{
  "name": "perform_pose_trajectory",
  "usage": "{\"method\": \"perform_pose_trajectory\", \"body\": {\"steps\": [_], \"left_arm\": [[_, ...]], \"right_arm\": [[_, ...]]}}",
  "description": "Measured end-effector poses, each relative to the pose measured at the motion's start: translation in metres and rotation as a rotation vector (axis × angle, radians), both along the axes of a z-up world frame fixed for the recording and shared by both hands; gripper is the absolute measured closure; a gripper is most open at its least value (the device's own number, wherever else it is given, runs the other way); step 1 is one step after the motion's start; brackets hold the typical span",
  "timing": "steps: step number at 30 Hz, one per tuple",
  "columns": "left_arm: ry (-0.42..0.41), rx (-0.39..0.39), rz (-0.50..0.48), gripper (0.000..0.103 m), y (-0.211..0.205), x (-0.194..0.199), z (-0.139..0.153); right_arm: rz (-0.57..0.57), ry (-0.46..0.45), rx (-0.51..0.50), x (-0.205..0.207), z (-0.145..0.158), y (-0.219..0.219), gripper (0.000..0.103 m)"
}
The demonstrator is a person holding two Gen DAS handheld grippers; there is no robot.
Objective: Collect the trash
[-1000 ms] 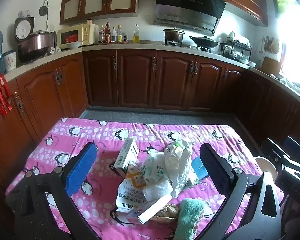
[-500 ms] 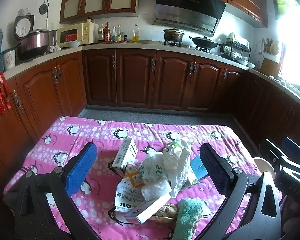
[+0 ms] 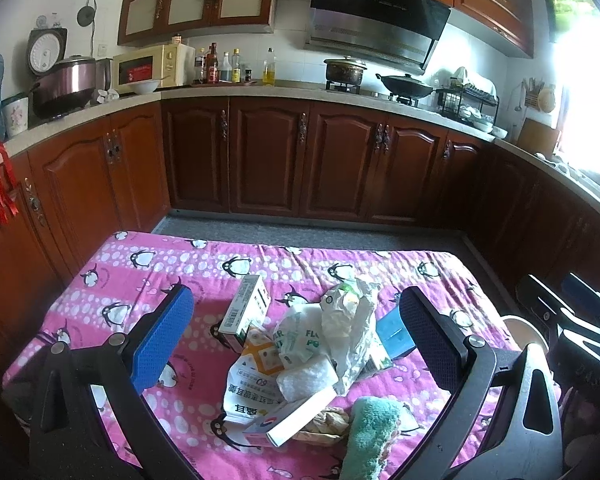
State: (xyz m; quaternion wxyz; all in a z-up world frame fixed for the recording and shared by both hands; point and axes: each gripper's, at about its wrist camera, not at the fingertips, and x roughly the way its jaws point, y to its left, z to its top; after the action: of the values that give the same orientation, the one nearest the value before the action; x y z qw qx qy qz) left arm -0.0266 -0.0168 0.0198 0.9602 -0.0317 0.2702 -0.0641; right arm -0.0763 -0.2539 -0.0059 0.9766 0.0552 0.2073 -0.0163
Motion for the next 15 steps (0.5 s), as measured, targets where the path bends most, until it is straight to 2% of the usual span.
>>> {"method": "perform_pose_trajectory", "body": {"steps": [15], "left_arm": [[-0.006,-0.012,-0.009,0.001,0.0005,-0.0017,0.0019]], "right_arm": [[-0.001,-0.001,-0.005,-0.0007,0.0030,-0.0021,0.007]]}}
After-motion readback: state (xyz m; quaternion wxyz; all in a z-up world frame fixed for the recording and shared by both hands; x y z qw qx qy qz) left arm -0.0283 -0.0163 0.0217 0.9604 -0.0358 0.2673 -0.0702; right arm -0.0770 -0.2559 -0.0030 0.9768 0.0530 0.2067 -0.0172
